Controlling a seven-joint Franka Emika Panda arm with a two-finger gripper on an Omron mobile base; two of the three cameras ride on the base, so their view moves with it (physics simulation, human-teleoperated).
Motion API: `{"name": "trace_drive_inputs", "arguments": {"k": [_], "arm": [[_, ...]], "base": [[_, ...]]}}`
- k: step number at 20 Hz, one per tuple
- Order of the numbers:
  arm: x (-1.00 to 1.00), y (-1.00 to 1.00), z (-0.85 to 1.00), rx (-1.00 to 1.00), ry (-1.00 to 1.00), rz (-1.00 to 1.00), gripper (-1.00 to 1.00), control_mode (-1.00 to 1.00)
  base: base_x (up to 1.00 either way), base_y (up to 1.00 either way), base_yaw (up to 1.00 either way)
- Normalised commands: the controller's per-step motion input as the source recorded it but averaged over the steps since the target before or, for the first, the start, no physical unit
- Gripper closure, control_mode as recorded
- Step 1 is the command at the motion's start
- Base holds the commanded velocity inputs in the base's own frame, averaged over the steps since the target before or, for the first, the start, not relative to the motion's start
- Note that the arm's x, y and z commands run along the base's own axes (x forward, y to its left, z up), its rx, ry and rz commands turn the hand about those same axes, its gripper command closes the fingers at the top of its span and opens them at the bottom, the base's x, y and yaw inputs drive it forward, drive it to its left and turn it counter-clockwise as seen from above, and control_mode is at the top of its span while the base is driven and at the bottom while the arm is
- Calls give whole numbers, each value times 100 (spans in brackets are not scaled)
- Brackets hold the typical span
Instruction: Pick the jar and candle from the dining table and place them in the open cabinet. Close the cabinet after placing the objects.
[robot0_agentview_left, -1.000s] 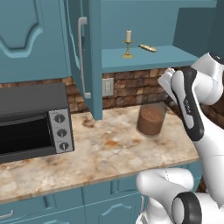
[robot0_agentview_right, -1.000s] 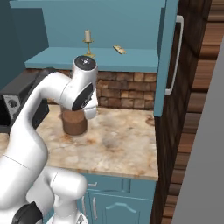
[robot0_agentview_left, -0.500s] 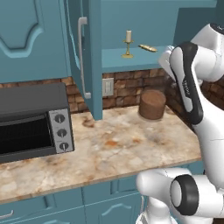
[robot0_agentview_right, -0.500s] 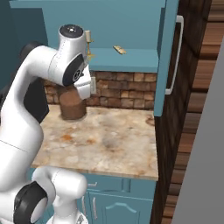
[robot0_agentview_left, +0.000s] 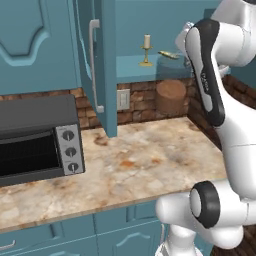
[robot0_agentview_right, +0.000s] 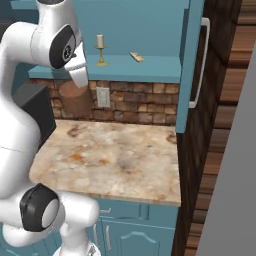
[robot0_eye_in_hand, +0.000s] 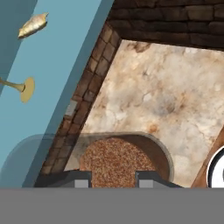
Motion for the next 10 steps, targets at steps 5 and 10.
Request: {"name": "trace_drive_inputs", "arguments": {"k": [5,10], "arm": [[5,22,71,0,-11,-7,100,-100],[36,37,25,4,-2,-10,100,-100]], "base": [[0,0,0],[0,0,0]]}}
